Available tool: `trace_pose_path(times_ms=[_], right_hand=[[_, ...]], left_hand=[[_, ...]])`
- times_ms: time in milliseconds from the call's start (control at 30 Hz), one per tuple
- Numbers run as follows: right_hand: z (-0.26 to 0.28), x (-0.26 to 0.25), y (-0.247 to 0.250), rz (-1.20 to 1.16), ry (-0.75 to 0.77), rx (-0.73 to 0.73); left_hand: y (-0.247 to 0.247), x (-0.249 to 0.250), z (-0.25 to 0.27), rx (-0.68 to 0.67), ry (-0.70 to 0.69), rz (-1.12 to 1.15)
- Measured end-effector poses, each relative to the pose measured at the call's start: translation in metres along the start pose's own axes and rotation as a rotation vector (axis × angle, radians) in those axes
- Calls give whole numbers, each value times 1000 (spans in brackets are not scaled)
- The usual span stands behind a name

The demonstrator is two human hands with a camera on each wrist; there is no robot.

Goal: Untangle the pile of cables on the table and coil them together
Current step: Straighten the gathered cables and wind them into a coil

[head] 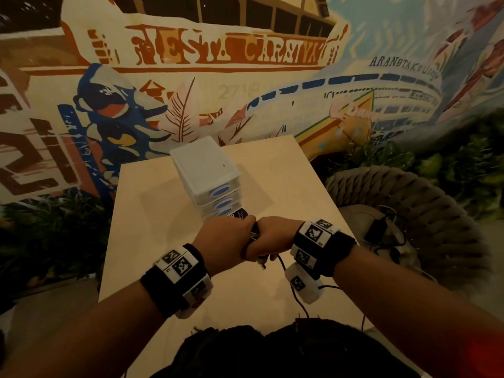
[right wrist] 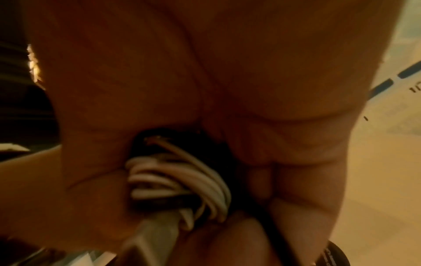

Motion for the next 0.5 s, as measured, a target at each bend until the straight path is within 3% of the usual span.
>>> trace_pose_path(times_ms=[167, 333, 500], right_hand=[[3, 3, 0, 2, 32, -19], [2, 8, -3, -75, 6, -63], [8, 12, -12, -289, -59, -226]], left_hand=[[-4, -12, 9, 86, 23, 4], [-13, -9, 11, -181, 42, 69], [-6, -1, 16, -269, -36, -55]])
Point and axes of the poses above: each hand's wrist, its own z-axis away from the middle knuckle, its own y-axis out of the back of the hand, x = y × z, the point moved 6 cm from there along -z, towards the middle knuckle, and after that the axes turned 12 degrees about -z, right-handed, at the moved point
